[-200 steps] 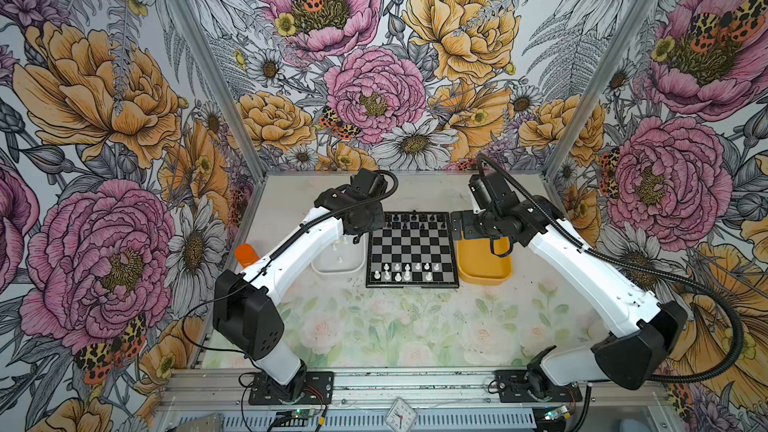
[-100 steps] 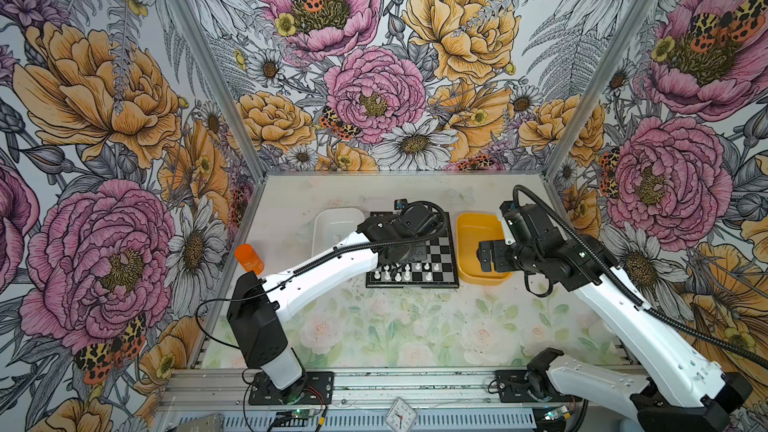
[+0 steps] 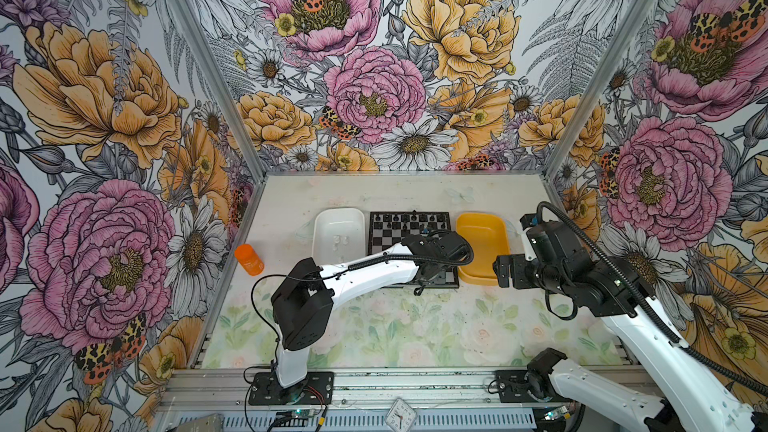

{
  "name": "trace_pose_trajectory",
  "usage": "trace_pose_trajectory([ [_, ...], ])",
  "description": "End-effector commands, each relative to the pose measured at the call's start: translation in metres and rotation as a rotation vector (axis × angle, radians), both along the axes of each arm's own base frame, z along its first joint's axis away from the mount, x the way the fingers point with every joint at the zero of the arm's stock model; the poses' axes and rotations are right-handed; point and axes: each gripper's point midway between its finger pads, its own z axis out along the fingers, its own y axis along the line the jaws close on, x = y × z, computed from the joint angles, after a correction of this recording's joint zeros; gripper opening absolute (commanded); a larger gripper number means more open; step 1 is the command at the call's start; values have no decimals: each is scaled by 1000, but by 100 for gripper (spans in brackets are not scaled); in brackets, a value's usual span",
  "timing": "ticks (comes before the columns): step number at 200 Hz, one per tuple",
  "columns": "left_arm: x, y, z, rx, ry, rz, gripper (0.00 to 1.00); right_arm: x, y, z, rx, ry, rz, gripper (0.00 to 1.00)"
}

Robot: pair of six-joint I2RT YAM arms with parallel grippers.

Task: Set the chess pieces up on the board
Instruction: 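Carry the white piece over the board with the left gripper while the right arm withdraws, then lower the white piece toward the empty square in the nearest row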

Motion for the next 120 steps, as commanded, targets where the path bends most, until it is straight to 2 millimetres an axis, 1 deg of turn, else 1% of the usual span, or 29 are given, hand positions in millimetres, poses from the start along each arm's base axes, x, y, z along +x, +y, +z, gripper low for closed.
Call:
trace_pose_trajectory([
  [1,10,-3,0,-23,-33,24,11,-3,-9,1,-6,-10,-43,100],
  [32,16,0,-10,-37,-22,35,11,-2,-12,2,-21,-9,-53,100],
  [55,19,3,-22,-37,-2,41,11,0,-12,3,-27,-11,-56,100],
  [77,22,6,-29,-32,9,41,11,2,-12,5,-34,-14,-60,100],
  [120,28,4,-35,-36,22,36,11,6,-12,5,-51,-8,-62,100],
])
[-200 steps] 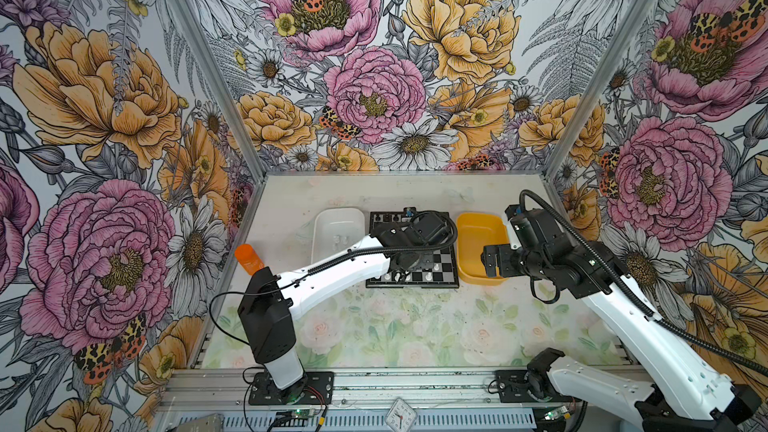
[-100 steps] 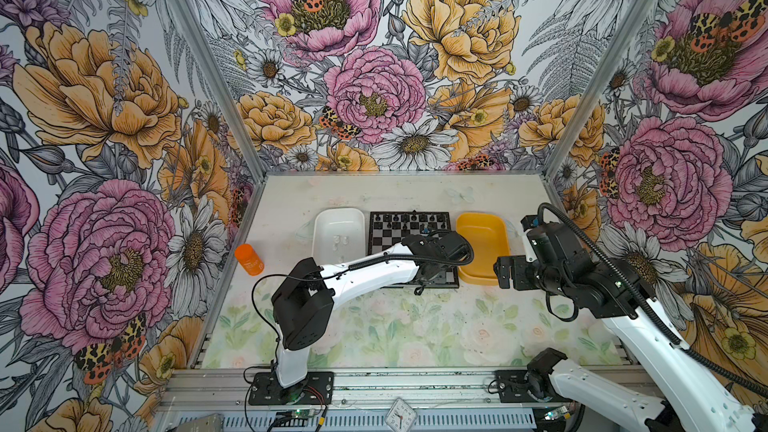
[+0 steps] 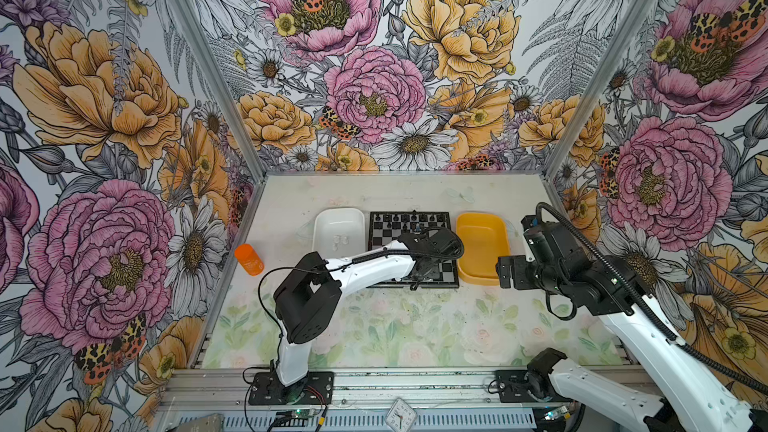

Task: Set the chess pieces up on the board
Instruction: 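Lower the white piece toward the empty square in the nearest row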

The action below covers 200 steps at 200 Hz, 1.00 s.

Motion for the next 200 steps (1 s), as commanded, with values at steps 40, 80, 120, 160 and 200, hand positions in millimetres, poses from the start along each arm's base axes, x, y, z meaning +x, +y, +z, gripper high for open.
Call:
trace_pose_trajectory([
  [40,6,-6,-13,-23,23,-15,10,7,-5,10,-17,-24,-29,100],
  [80,10,-6,-17,-23,27,-9,11,8,-5,10,-25,-23,-25,100],
  [120,8,-3,-23,-12,42,-9,10,9,-6,10,-31,-22,-24,100],
  [160,6,-1,-28,-2,52,-6,11,9,-6,9,-35,-19,-25,100],
  [200,7,0,-29,0,51,-5,16,8,-6,8,-33,-18,-25,100],
])
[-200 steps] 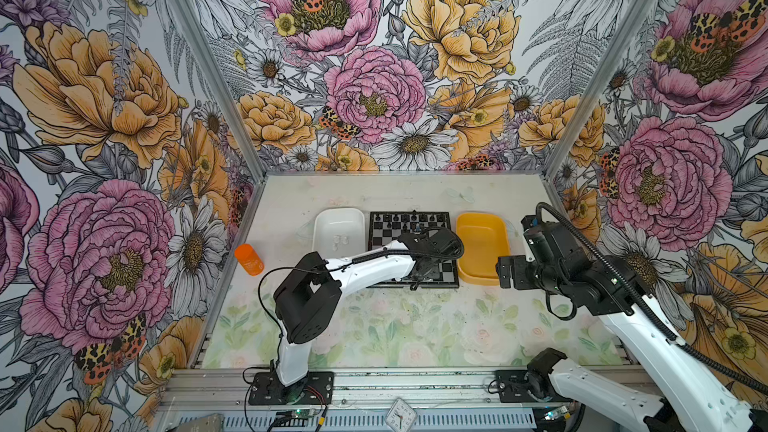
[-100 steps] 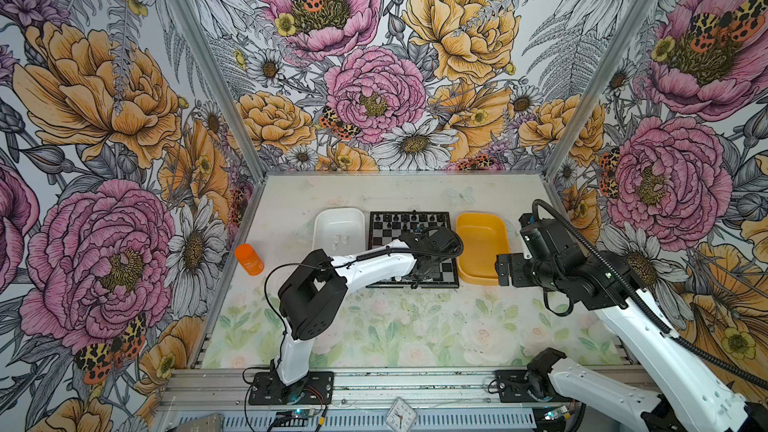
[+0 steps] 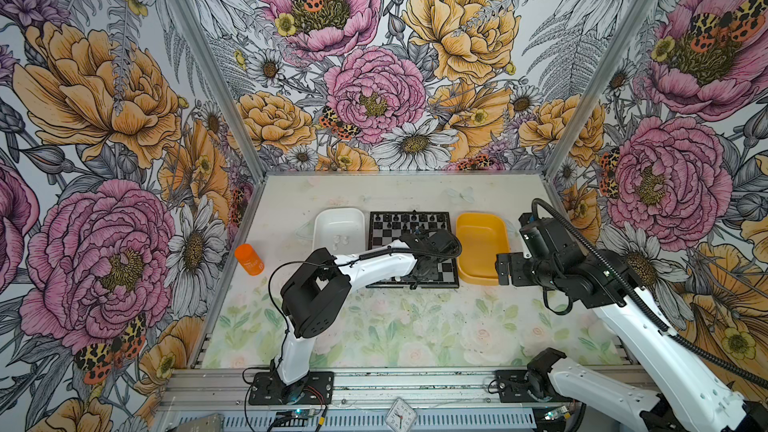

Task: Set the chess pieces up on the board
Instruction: 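Lower the white piece toward the empty square in the nearest row, then open the left gripper and move it to the white tray while the right arm rises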

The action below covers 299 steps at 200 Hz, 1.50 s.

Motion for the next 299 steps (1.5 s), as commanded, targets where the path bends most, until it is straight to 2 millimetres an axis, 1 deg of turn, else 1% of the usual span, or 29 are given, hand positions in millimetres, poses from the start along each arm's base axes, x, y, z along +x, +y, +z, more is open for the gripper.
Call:
trace_pose_trajectory([
  [1,2,0,-6,0,7,-7,17,2,-5,11,-11,-36,-11,100],
  [40,2,-1,-3,-4,2,-13,34,2,-4,11,-5,-37,-11,100],
  [58,3,0,-1,-5,-4,-12,37,2,-4,11,-2,-37,-14,100],
  [72,6,0,5,-11,-15,-10,39,2,-4,11,1,-39,-15,100],
  [98,9,-1,24,-37,-53,-12,40,2,-4,13,3,-42,-15,100],
  [126,16,4,55,-80,-107,3,40,7,-2,16,-3,-46,-12,100],
  [131,20,8,62,-88,-117,14,40,8,-2,17,-3,-47,-11,100],
  [134,21,10,62,-86,-118,18,40,9,-2,18,-4,-49,-10,100],
  [136,21,10,75,-108,-136,20,40,9,-1,18,-4,-50,-9,100],
  [138,21,12,80,-114,-144,22,40,10,-1,18,-4,-51,-9,100],
  [148,25,21,98,-123,-176,38,40,13,1,20,-4,-55,-7,100],
  [161,31,39,121,-135,-213,68,41,19,6,22,1,-56,2,100],
  [176,39,65,144,-147,-243,115,42,29,14,24,12,-57,16,100],
  [181,43,78,150,-151,-251,139,42,33,17,24,17,-58,20,100],
  [192,46,102,158,-150,-250,178,43,41,25,24,29,-54,31,100],
  [202,50,127,159,-137,-237,221,44,49,32,25,42,-55,40,100],
  [216,54,157,154,-116,-209,267,44,62,42,26,56,-58,49,100],
  [240,64,193,143,-80,-181,314,43,82,57,27,69,-60,61,100],
  [251,70,207,133,-51,-159,329,43,91,62,26,71,-62,64,100],
  [275,84,227,112,-16,-100,344,41,109,75,22,73,-52,69,100],
  [299,99,233,95,14,-70,333,40,126,84,20,68,-46,71,100],
])
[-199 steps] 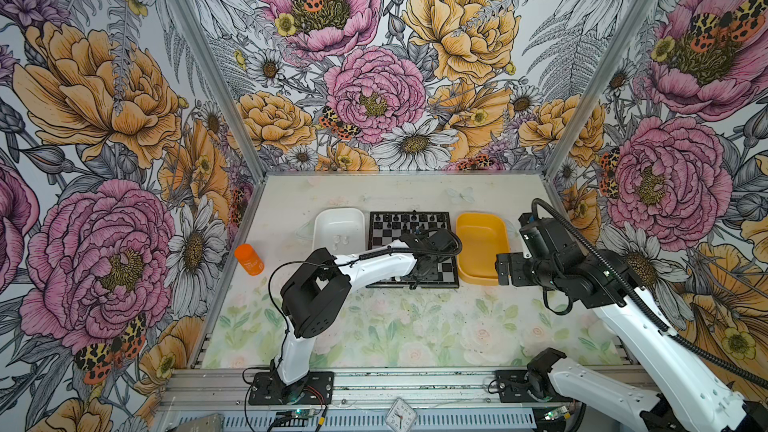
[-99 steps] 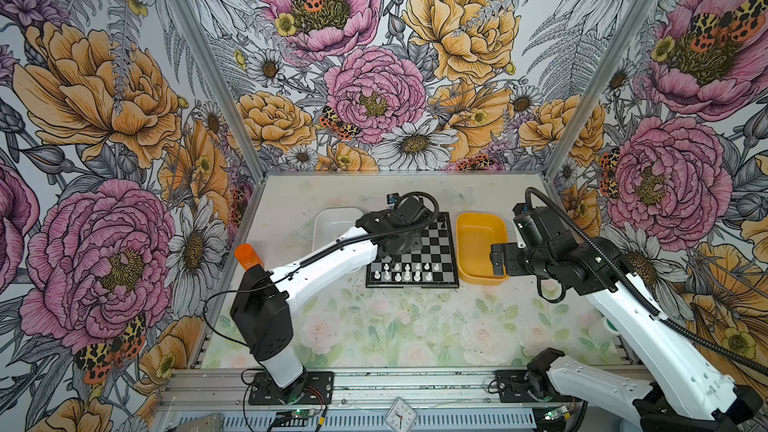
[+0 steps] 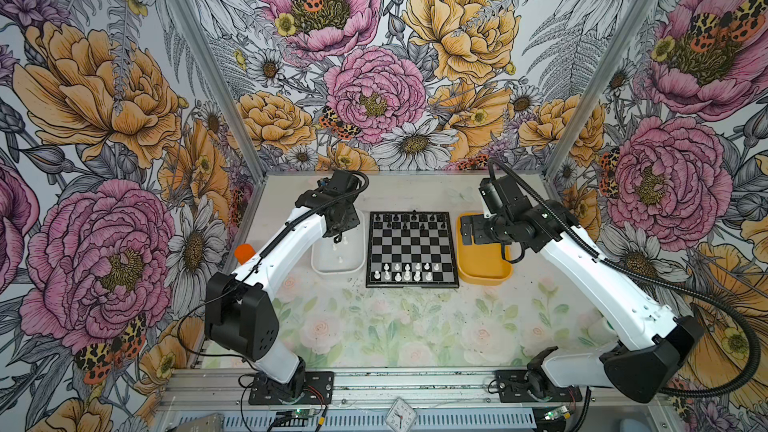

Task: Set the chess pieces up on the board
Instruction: 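Open the left gripper and move it to the white tray while the right arm rises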

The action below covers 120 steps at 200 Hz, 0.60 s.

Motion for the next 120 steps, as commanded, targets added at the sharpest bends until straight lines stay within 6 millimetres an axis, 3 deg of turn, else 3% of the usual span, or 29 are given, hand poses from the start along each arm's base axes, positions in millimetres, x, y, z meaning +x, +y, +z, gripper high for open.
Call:
trace_pose_trajectory([
  [1,8,3,-16,19,53,-55,40,21,14,12,26,-48,16,100],
  [46,32,21,-57,-4,120,-25,38,43,26,10,14,-37,28,100],
  [58,37,23,-59,-14,116,-23,37,48,28,9,10,-37,28,100],
  [60,38,24,-70,-8,144,-22,37,48,28,9,9,-35,28,100],
  [67,40,25,-78,-3,162,-23,37,50,29,8,9,-33,27,100],
  [120,56,30,-102,1,204,-19,36,61,30,6,-6,-25,27,100],
])
